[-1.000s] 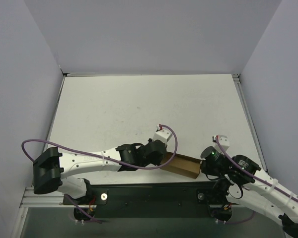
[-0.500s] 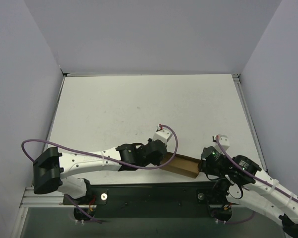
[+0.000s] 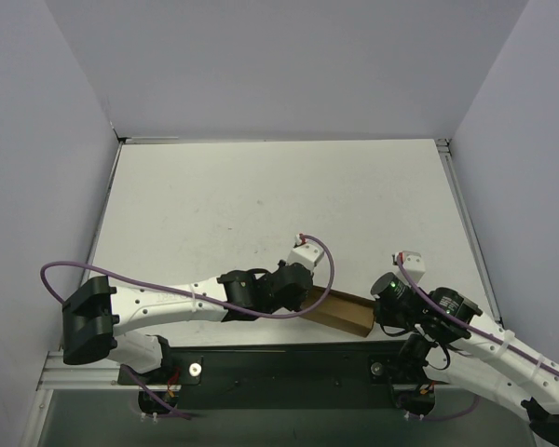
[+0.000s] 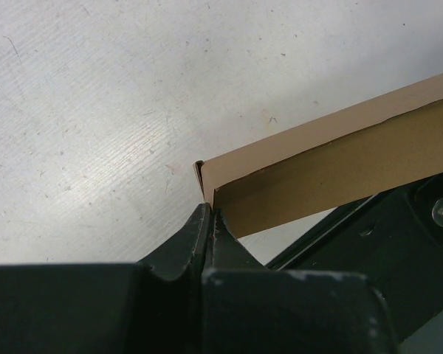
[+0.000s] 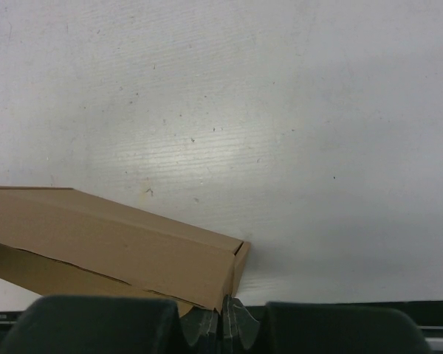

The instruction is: Fold the paper box

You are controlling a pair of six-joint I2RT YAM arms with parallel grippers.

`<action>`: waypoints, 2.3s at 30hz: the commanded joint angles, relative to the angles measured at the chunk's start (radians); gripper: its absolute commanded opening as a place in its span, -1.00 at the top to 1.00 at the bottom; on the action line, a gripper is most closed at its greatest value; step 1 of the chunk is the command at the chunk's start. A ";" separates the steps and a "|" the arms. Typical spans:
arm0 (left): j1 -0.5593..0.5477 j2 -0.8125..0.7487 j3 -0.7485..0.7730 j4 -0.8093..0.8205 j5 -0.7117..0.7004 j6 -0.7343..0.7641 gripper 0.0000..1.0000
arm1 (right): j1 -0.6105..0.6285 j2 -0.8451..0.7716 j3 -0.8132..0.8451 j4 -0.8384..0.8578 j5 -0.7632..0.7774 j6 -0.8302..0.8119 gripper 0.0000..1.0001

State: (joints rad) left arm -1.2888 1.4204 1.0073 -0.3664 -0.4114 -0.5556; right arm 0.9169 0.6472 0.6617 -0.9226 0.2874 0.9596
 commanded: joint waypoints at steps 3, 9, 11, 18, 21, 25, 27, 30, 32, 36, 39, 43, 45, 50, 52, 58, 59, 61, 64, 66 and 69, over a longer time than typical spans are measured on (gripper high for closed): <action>0.000 -0.052 0.010 -0.026 -0.009 0.023 0.81 | -0.001 0.006 0.009 -0.028 0.016 -0.001 1.00; 0.013 -0.126 -0.018 0.029 0.003 0.020 0.13 | 0.000 -0.006 0.006 -0.035 0.012 -0.004 1.00; 0.023 -0.149 -0.042 0.058 0.023 0.026 0.04 | 0.000 -0.009 0.007 -0.035 0.012 -0.002 1.00; 0.147 -0.262 -0.167 0.205 0.256 0.092 -0.29 | 0.000 -0.014 0.010 -0.039 0.007 -0.010 1.00; 0.216 -0.290 -0.208 0.274 0.353 0.117 -0.30 | 0.002 -0.009 0.015 -0.039 0.007 -0.012 1.00; 0.223 -0.291 -0.202 0.300 0.446 0.167 -0.32 | 0.000 0.000 0.022 -0.042 0.007 -0.013 1.00; 0.223 -0.269 -0.194 0.310 0.479 0.180 -0.34 | 0.002 0.008 0.027 -0.041 0.006 -0.015 1.00; 0.221 -0.235 -0.180 0.333 0.519 0.181 -0.34 | 0.002 0.014 0.033 -0.044 0.007 -0.016 1.00; 0.220 -0.226 -0.185 0.346 0.520 0.171 -0.34 | 0.002 0.015 0.035 -0.044 0.009 -0.015 1.00; 0.220 -0.204 -0.202 0.336 0.470 0.143 -0.42 | 0.002 0.016 0.041 -0.044 0.007 -0.015 1.00; 0.220 -0.192 -0.219 0.345 0.454 0.134 -0.44 | 0.002 0.019 0.042 -0.044 0.007 -0.018 1.00; 0.220 -0.172 -0.239 0.405 0.470 0.134 -0.44 | 0.002 0.025 0.044 -0.044 0.006 -0.018 1.00; 0.220 -0.146 -0.243 0.434 0.477 0.135 -0.43 | 0.002 0.028 0.044 -0.044 0.006 -0.016 1.00; 0.214 -0.087 -0.245 0.455 0.496 0.126 -0.42 | 0.002 0.025 0.047 -0.045 0.002 -0.018 1.00; 0.210 -0.069 -0.246 0.452 0.493 0.118 -0.41 | 0.002 0.025 0.049 -0.044 0.001 -0.016 1.00; 0.206 -0.031 -0.256 0.462 0.465 0.118 -0.25 | 0.002 0.029 0.049 -0.044 -0.004 -0.019 1.00; 0.207 -0.015 -0.254 0.465 0.467 0.117 -0.18 | 0.002 0.028 0.049 -0.045 -0.011 -0.019 1.00; 0.206 0.001 -0.254 0.465 0.461 0.105 -0.10 | 0.002 0.023 0.053 -0.047 -0.019 -0.013 1.00; 0.204 0.017 -0.263 0.481 0.459 0.074 0.00 | 0.004 0.008 0.058 -0.048 -0.039 0.014 1.00; 0.200 0.020 -0.269 0.498 0.454 0.054 0.07 | 0.004 0.006 0.064 -0.050 -0.056 0.025 1.00; 0.194 0.026 -0.268 0.498 0.444 0.042 0.08 | 0.004 0.014 0.078 -0.047 -0.070 0.041 1.00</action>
State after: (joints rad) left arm -1.0828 1.4254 0.7479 0.1154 0.0566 -0.4881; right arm 0.9169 0.6590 0.6838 -0.9535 0.2409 0.9649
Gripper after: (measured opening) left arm 0.467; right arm 0.042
